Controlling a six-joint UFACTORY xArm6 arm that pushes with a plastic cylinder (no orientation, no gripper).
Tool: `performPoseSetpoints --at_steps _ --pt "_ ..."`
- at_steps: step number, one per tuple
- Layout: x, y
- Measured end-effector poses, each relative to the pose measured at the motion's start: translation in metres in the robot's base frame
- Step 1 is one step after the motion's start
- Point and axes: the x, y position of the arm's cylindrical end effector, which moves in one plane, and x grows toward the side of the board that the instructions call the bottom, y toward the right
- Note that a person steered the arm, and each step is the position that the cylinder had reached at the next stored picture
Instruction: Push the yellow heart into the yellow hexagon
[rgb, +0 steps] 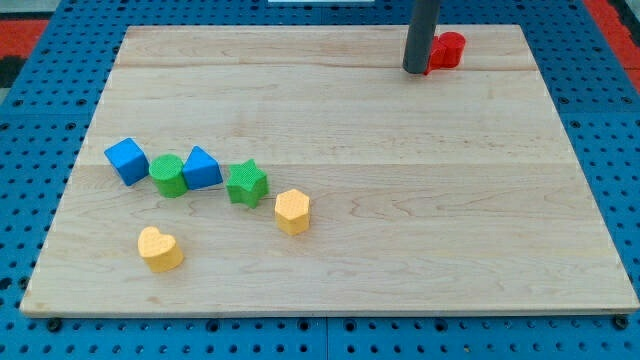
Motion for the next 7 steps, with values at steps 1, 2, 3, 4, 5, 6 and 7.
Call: performPoseSetpoints --at_steps 1,2,3,4,5,6,7 --pt "0.136 0.0" --pt "0.26 -0.038" --pt "0.327 -0.111" --pt "0.325 -0.253" --pt "0.315 -0.373" --pt "0.267 -0.358" --pt "0.274 -0.255"
